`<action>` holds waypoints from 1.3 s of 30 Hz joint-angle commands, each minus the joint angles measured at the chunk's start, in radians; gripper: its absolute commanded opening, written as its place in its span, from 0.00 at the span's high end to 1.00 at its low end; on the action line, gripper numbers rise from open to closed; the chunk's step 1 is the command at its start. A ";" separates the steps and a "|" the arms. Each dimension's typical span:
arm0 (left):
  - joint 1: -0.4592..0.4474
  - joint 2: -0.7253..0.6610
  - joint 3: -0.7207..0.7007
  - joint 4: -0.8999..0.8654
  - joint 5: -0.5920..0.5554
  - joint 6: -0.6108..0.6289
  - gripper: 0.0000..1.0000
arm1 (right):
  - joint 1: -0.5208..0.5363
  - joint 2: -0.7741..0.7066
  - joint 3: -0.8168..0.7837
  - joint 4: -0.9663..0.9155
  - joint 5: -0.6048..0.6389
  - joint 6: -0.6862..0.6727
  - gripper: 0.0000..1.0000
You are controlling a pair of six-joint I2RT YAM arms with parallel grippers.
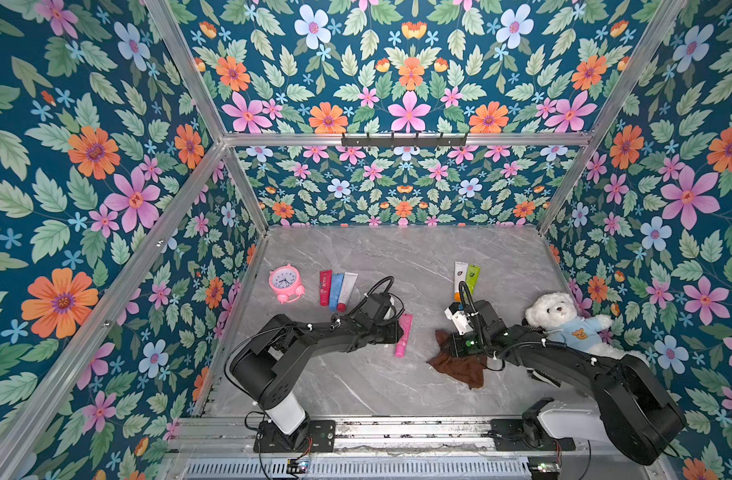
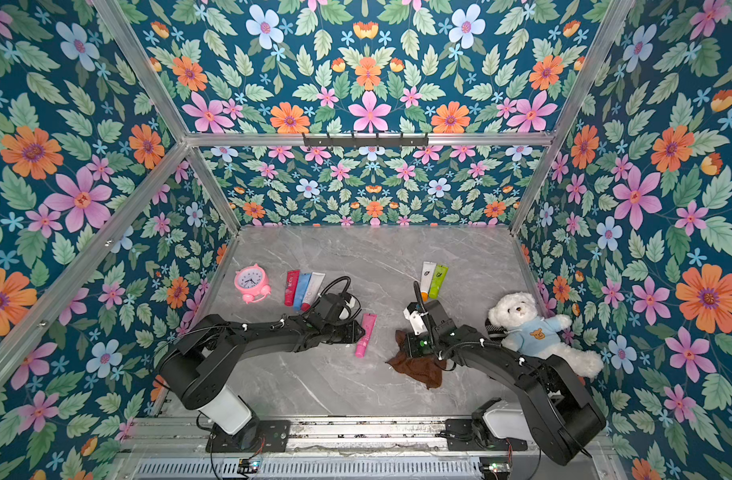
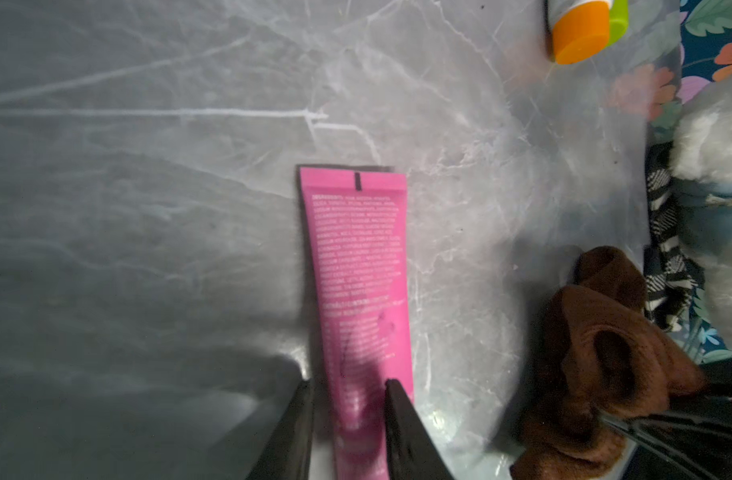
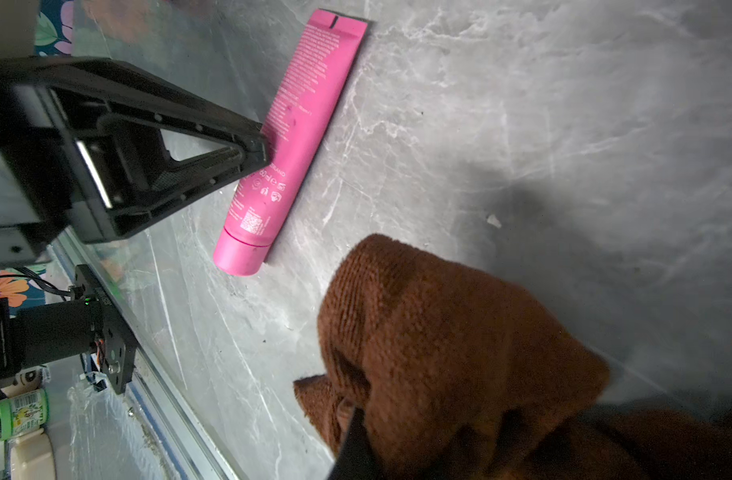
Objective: Wipe the surface of the toothpaste tube
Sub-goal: Adjust the toothpaste at the center of the board.
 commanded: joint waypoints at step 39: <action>-0.173 0.220 0.409 -0.753 -0.851 0.139 0.94 | 0.001 -0.007 -0.002 0.009 -0.020 -0.015 1.00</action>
